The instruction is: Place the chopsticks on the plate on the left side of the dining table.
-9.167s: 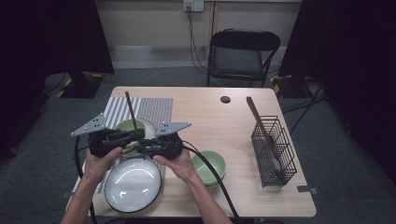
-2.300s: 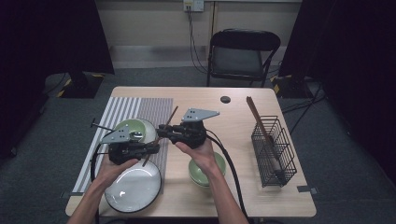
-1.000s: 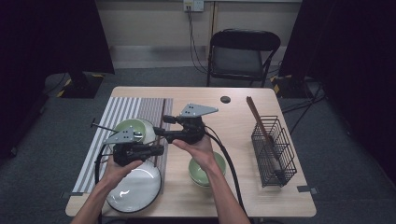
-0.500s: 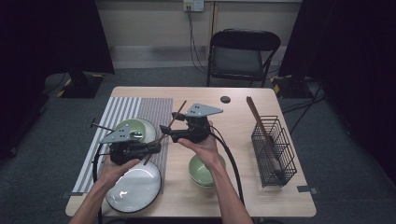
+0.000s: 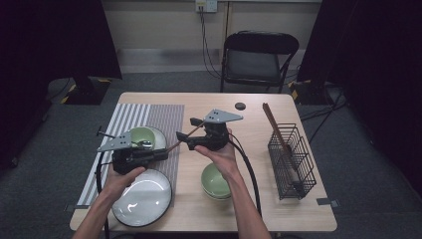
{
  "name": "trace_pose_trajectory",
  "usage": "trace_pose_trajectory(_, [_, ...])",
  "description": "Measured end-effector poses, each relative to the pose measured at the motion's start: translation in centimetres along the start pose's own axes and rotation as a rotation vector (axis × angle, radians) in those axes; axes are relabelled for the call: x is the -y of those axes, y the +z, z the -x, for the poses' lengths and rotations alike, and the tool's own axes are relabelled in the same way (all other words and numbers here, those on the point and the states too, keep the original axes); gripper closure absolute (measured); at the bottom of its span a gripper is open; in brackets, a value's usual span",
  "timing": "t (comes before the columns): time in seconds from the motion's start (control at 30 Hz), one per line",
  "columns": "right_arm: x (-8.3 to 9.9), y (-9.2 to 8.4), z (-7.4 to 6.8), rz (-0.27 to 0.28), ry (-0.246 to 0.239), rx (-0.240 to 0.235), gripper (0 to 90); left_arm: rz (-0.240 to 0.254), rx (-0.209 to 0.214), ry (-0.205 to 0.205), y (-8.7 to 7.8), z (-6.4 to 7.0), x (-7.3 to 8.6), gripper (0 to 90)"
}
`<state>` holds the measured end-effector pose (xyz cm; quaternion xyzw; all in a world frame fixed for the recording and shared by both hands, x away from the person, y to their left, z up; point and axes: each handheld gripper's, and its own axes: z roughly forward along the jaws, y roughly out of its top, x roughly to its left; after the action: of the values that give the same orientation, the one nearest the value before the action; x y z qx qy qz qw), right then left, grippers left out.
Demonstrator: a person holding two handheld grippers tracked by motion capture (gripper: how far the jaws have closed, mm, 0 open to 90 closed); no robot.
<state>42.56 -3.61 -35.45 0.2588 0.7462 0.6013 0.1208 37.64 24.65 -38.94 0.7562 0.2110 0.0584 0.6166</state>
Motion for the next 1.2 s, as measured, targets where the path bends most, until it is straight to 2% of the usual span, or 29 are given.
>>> trace_pose_trajectory(0.17, [0.1,-0.2,0.2,0.002,0.007,0.012,25.2,0.02,0.003,-0.003,-0.3,0.0,-0.2,84.6])
trace_pose_trajectory(0.5, [0.4,-0.6,0.9,0.0,0.025,0.029,22.4,0.011,-0.008,-0.001,-0.5,-0.3,0.0,84.7])
trace_pose_trajectory(0.83, [1.1,-2.5,2.3,-0.017,0.035,0.072,20.3,0.003,-0.035,-0.015,-0.7,-0.9,0.5,84.6])
trace_pose_trajectory(1.03, [1.9,-3.5,3.6,-0.072,0.026,0.169,19.9,0.001,-0.046,-0.019,-0.9,-1.1,0.6,84.6])
trace_pose_trajectory(1.2, [3.2,-3.8,5.4,-0.144,0.052,0.227,19.0,-0.007,-0.055,-0.022,-1.3,-1.3,0.7,84.6])
